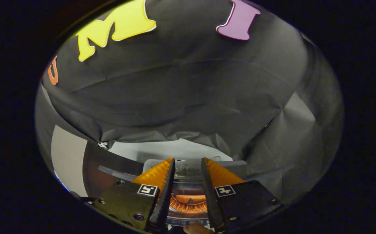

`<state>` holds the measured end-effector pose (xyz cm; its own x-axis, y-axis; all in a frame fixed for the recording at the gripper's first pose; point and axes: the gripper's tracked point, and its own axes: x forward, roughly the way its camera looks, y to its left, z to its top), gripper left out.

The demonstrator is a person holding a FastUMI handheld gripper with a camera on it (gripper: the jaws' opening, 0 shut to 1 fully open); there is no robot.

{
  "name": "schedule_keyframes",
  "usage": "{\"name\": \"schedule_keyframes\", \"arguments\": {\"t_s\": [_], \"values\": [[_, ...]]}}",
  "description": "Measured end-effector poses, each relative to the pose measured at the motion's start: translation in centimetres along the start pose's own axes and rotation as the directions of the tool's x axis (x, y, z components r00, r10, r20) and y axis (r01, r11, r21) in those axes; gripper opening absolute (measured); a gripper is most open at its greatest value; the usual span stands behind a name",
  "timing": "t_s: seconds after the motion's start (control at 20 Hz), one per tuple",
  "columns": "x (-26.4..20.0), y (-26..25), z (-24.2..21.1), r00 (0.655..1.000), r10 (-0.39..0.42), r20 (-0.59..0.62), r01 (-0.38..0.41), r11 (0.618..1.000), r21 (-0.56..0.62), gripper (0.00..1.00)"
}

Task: Put the clothes into the washing machine and then close the washing machine lid.

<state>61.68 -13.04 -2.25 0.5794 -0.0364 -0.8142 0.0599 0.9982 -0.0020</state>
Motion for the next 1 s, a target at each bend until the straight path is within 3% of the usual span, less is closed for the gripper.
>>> {"name": "schedule_keyframes", "arguments": {"t_s": [0.3,1.0], "values": [[-1.2,-0.1,-1.4,0.999,-0.002,0.048,0.001,1.000,0.015,0.52],[-4.2,-0.4,-6.9,0.987,-0.092,0.133,0.079,0.992,0.100,0.52]]}}
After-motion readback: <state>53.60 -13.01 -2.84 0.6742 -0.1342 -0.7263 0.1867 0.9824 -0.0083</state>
